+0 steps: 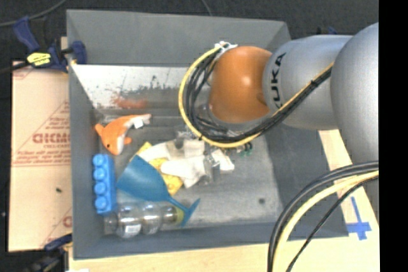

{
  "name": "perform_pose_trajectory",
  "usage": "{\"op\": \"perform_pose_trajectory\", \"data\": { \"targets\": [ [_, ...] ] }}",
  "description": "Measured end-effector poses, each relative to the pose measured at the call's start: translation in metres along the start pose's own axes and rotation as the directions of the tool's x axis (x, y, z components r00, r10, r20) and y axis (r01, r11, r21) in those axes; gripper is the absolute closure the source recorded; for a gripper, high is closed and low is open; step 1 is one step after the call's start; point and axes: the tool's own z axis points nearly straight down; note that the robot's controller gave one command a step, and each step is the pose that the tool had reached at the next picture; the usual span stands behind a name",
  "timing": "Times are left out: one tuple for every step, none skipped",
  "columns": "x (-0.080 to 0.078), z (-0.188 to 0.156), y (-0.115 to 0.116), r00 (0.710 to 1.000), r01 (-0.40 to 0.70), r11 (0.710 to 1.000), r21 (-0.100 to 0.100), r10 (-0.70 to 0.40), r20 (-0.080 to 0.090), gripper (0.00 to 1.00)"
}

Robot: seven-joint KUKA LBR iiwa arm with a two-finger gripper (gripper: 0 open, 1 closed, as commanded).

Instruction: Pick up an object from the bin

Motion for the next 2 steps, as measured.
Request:
{"op": "perform_pose_trajectory", "data": {
  "targets": [
    [-0.0163,0.0228,-0.0192,0.996,-0.088,0.996,-0.003,0.088,0.005,1.00],
    [-0.0164,0.0228,-0.0192,0.996,-0.087,0.996,-0.003,0.087,0.005,1.00]
  ]
}}
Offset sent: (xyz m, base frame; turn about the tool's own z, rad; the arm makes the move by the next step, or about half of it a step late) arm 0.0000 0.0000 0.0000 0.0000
